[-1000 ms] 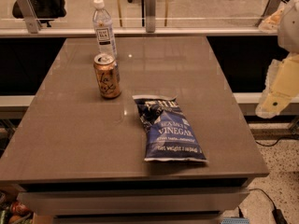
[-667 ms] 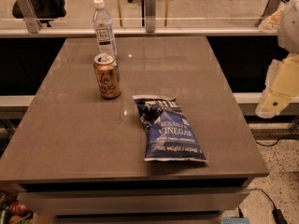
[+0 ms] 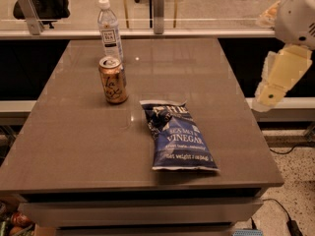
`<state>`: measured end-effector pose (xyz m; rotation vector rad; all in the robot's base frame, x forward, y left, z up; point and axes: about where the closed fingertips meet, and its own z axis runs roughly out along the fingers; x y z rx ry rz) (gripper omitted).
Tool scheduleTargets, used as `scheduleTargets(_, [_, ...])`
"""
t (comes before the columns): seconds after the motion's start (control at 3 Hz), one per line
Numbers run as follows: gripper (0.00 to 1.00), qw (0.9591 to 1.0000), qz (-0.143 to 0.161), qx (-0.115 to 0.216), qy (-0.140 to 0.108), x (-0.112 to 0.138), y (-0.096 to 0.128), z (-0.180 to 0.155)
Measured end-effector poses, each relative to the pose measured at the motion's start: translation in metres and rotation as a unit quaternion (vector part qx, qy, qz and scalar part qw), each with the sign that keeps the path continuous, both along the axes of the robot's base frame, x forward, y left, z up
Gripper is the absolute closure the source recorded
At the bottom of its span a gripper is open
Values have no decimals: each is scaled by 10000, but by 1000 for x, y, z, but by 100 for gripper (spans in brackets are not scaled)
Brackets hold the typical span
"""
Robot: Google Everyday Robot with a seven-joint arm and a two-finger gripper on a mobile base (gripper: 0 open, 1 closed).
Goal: Knock orange can over
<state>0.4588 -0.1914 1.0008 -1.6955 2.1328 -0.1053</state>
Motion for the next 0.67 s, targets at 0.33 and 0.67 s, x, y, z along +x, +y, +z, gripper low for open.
scheduleTargets(0.33, [0,9994,305,190,-6,17,26,0])
scheduleTargets(0.67, [0,9977,524,417,34,31,55,-3])
